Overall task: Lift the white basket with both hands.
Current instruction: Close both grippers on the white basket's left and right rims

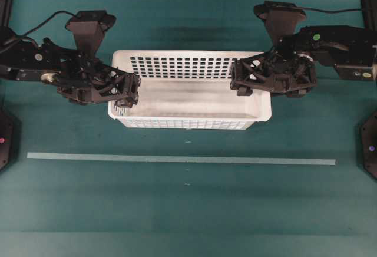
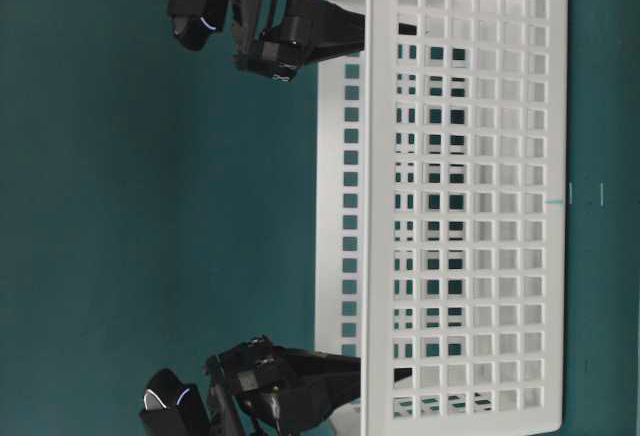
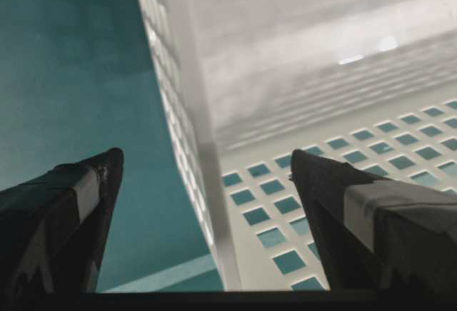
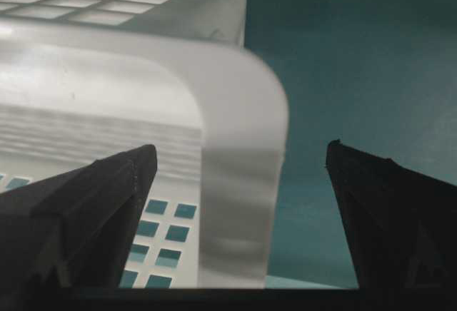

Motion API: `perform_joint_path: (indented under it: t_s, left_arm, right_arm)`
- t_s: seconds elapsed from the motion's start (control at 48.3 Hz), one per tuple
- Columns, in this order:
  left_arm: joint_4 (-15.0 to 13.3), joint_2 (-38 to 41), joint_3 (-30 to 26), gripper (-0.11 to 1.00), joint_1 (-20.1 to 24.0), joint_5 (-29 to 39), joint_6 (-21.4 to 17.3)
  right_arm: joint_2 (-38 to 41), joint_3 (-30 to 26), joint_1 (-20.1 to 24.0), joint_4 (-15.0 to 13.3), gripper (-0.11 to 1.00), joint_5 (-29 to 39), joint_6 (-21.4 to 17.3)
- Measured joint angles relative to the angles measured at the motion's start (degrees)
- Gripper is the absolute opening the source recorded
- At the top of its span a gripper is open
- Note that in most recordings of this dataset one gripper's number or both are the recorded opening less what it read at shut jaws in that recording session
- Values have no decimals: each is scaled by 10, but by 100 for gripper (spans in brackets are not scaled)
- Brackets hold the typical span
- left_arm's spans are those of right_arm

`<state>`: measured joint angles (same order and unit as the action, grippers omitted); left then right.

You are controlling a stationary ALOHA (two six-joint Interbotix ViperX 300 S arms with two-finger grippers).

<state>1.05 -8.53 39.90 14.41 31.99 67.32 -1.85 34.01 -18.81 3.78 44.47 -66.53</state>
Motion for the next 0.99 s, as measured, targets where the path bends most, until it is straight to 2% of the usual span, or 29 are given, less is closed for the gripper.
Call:
perform_joint_path:
  t_s: [0.186,0.29,0.352,0.394,0.518,0.559,0.663,0.995]
  left_arm:
    - [0,1,0,92,0,-1,0]
    - [0,1,0,83,-1,-2,1]
    - [0,1,0,71,0,-1,7]
    - [1,0,0,62,0,-2,12]
    - [1,1,4,25,0,-4,36]
    - [0,0,4,15,0,-7,41]
    - [0,0,8,3,0,-16,45]
    - [0,-2,11,3,0,-19,46]
  right_arm:
    - [2,3,-1,0,95,-2,-15]
    - [2,6,-1,0,87,-6,-16]
    - [2,8,-1,0,74,-11,-21]
    - [3,10,-2,0,61,-15,-25]
    - [4,11,-2,0,25,-36,-30]
    - [4,11,-3,0,17,-42,-31]
    - [4,12,-3,0,16,-48,-31]
    - [5,14,-4,0,16,-52,-31]
